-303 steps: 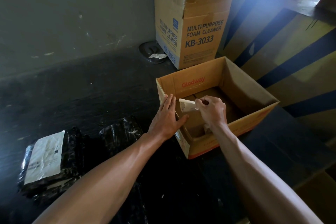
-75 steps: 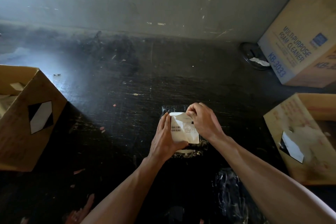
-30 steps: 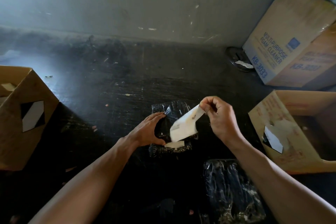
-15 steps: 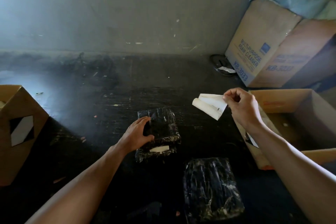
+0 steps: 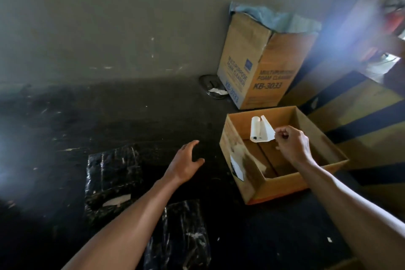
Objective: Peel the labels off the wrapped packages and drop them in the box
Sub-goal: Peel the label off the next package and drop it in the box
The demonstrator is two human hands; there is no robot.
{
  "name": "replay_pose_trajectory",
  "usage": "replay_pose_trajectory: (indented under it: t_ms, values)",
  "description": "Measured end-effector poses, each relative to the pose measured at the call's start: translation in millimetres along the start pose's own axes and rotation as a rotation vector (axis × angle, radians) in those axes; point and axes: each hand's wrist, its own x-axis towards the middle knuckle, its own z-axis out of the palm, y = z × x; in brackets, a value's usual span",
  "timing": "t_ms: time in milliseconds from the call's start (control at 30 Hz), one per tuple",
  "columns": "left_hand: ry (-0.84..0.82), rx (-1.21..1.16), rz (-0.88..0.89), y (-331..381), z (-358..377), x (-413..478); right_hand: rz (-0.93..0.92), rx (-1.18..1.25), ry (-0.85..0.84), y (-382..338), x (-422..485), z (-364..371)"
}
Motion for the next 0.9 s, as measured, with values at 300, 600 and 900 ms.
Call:
replay_pose_trajectory:
  t_ms: [300,600,900]
  values:
    - [-0.094,0.036,0.042,111.7,120.8,16.5,0.024,-0.045,-0.096,67.6,6.9,8.1]
    - [-0.014,0.366,0.105,122.6,153.8,11.3,0.109,0.021,-0.140,85.9,5.3,13.4]
    - [-0.047,0.373,0.080,120.1,151.0,16.0,0.198,0.073,-0.101,83.6,11.3,15.9]
